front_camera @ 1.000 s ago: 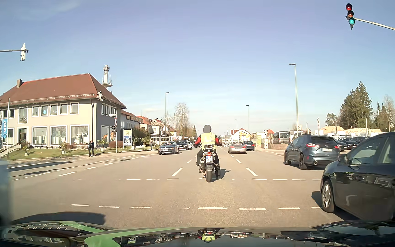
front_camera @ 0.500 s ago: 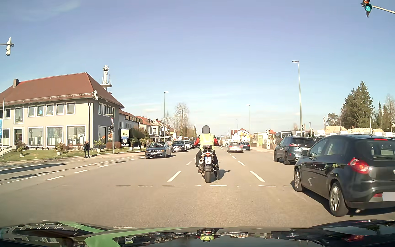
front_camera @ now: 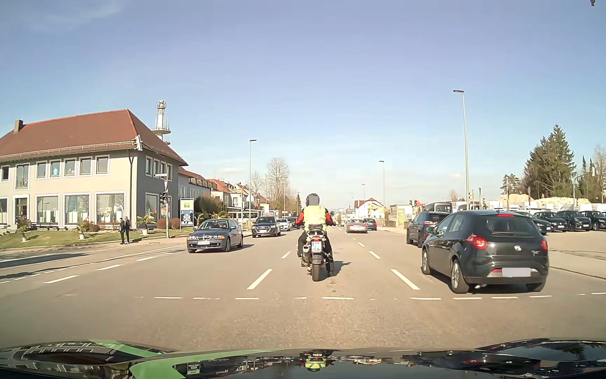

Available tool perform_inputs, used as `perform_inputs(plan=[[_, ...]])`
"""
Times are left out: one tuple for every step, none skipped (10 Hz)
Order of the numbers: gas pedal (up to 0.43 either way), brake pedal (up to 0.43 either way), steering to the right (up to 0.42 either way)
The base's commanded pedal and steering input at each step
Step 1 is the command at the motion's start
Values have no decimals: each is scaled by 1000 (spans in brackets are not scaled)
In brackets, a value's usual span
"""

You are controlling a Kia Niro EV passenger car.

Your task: Follow the waypoints while adhering to traffic rules and regulations

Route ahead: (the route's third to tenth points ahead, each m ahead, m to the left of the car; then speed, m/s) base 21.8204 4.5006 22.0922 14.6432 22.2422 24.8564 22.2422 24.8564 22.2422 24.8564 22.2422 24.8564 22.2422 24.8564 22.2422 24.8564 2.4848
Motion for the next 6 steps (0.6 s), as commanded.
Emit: perform_inputs(plan=[[0, 122, 3], [0, 122, 3], [0, 122, 5], [0, 122, 10], [0, 110, 11], [0, 79, 11]])
